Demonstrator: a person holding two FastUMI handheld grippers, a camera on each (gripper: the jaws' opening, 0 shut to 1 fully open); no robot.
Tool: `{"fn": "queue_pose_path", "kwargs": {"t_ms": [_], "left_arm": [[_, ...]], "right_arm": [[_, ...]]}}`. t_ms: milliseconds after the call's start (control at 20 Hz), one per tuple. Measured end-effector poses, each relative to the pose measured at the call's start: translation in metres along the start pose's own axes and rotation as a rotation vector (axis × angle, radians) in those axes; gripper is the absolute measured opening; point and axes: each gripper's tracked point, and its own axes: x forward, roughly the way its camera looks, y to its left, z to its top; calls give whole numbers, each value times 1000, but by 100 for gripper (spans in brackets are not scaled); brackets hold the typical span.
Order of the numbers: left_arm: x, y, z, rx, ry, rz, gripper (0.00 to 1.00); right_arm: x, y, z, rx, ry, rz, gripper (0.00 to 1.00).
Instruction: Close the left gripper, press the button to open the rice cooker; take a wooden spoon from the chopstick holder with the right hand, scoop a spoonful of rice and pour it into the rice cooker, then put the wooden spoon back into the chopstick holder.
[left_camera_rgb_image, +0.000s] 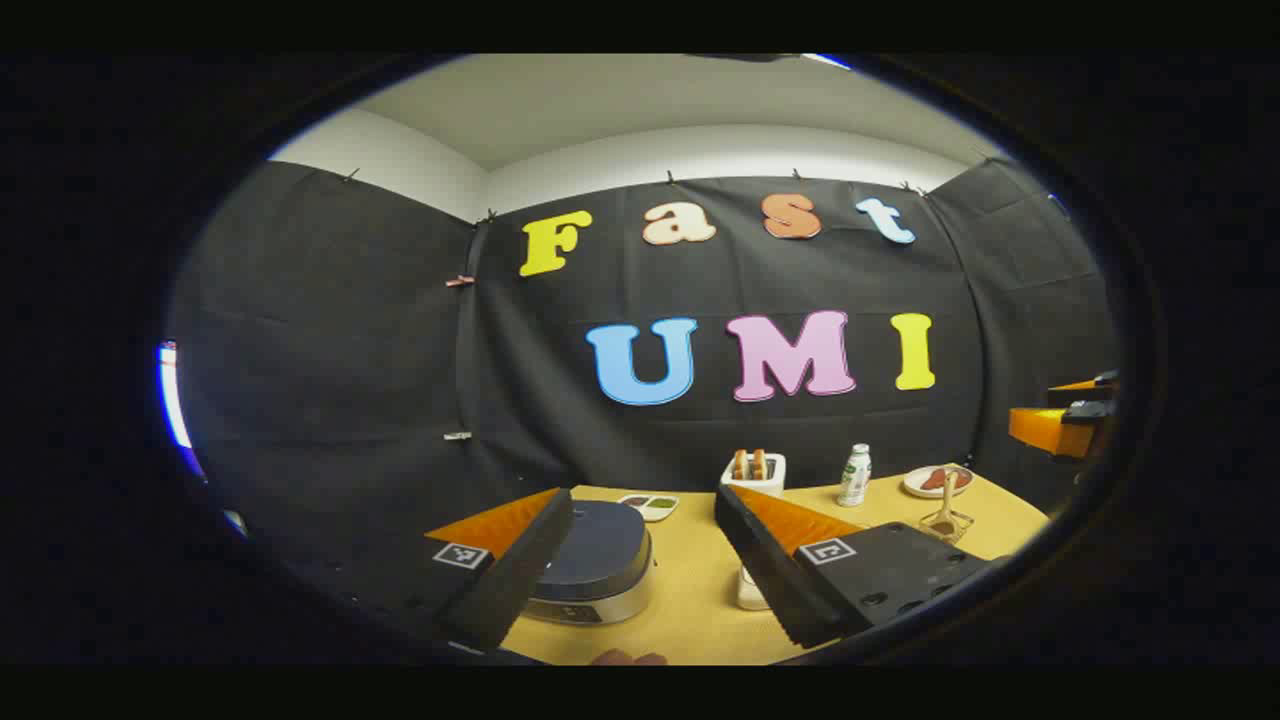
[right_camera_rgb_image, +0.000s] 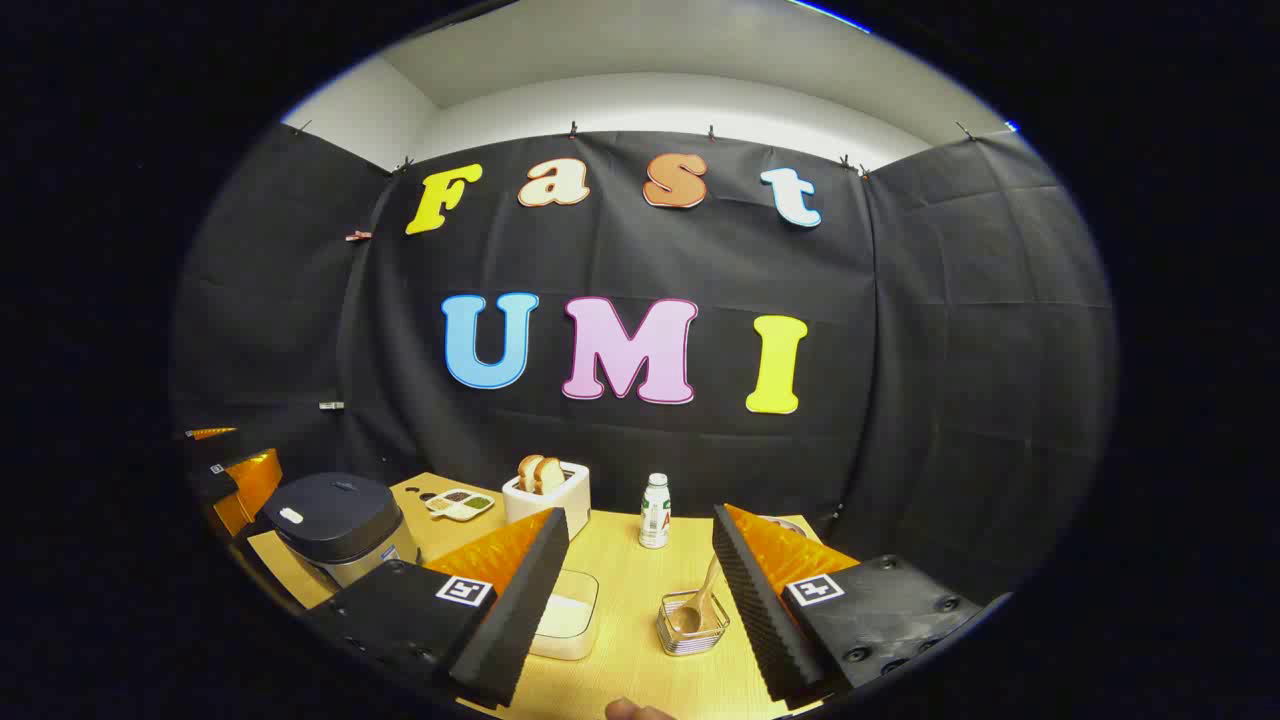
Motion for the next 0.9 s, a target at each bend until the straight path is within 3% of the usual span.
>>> {"fn": "queue_pose_path", "kwargs": {"t_ms": [900], "left_arm": [[-1,6,-4,1,7,16,96]], "right_arm": [[-4,4,-1,-35,-7,16,91]]}}
